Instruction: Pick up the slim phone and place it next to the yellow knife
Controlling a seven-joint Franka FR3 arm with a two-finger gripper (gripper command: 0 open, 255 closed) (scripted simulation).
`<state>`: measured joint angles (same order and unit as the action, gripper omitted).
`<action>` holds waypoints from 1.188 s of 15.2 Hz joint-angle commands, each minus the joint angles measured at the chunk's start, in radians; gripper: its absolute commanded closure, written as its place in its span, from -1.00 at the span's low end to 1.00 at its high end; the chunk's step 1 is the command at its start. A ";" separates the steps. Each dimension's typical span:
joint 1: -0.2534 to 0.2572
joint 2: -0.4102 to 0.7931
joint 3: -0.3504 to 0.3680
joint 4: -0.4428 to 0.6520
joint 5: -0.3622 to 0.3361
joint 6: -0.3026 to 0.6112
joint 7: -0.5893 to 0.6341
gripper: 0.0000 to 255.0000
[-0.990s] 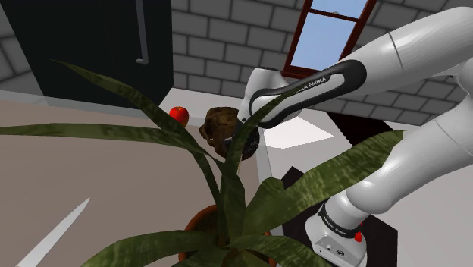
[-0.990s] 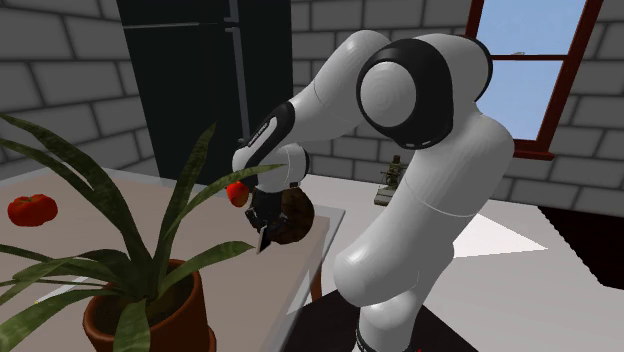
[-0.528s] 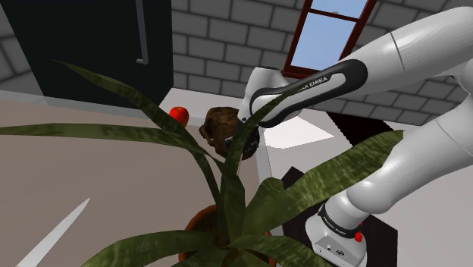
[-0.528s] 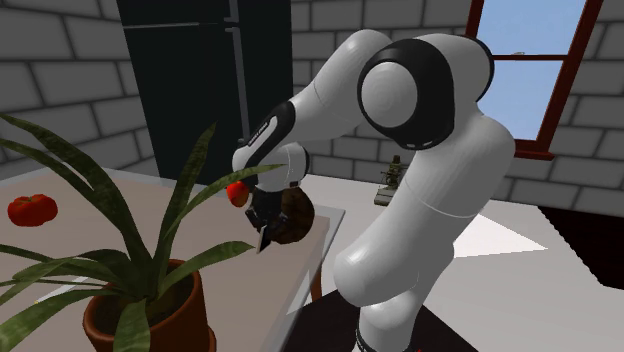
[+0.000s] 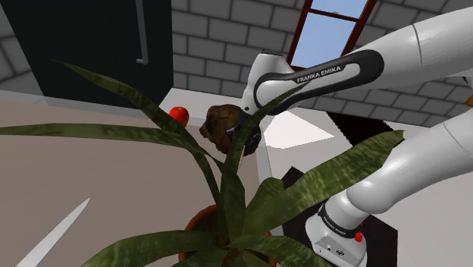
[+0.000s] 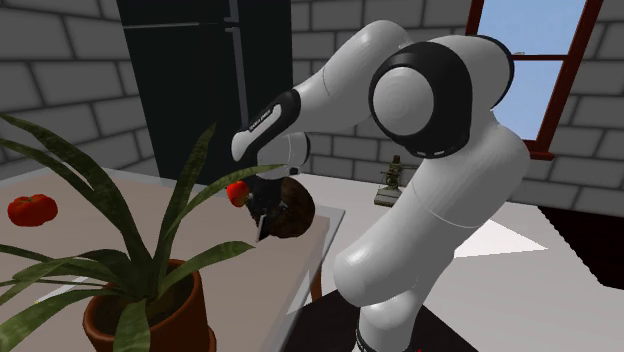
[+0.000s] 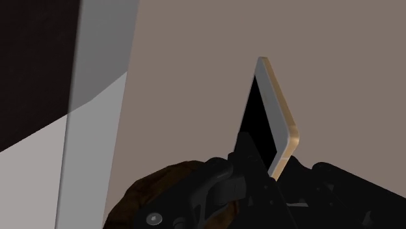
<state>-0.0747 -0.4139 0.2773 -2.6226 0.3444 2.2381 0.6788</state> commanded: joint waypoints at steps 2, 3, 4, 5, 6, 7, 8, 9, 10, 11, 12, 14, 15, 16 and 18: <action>-0.001 -0.025 -0.005 0.029 -0.008 -0.051 0.009 1.00; -0.002 -0.032 -0.007 0.037 -0.010 -0.067 0.011 1.00; -0.003 -0.039 -0.009 0.045 -0.013 -0.082 0.014 1.00; -0.003 -0.046 -0.011 0.054 -0.015 -0.097 0.016 1.00; -0.004 -0.053 -0.013 0.063 -0.017 -0.113 0.018 1.00; -0.004 -0.059 -0.015 0.072 -0.020 -0.128 0.021 1.00; -0.005 -0.064 -0.017 0.081 -0.022 -0.143 0.023 1.00; -0.006 -0.070 -0.019 0.091 -0.024 -0.157 0.026 1.00; -0.006 -0.075 -0.020 0.101 -0.026 -0.172 0.028 1.00; -0.007 -0.080 -0.022 0.110 -0.029 -0.187 0.030 1.00; -0.007 -0.085 -0.024 0.121 -0.031 -0.201 0.032 1.00; -0.008 -0.093 -0.028 0.141 -0.035 -0.230 0.037 1.00; -0.009 -0.097 -0.030 0.152 -0.037 -0.244 0.039 1.00; -0.009 -0.100 -0.032 0.163 -0.039 -0.258 0.042 1.00; -0.010 -0.106 -0.035 0.185 -0.043 -0.286 0.046 1.00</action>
<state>-0.0851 -0.5138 0.2444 -2.4498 0.3033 1.9665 0.7246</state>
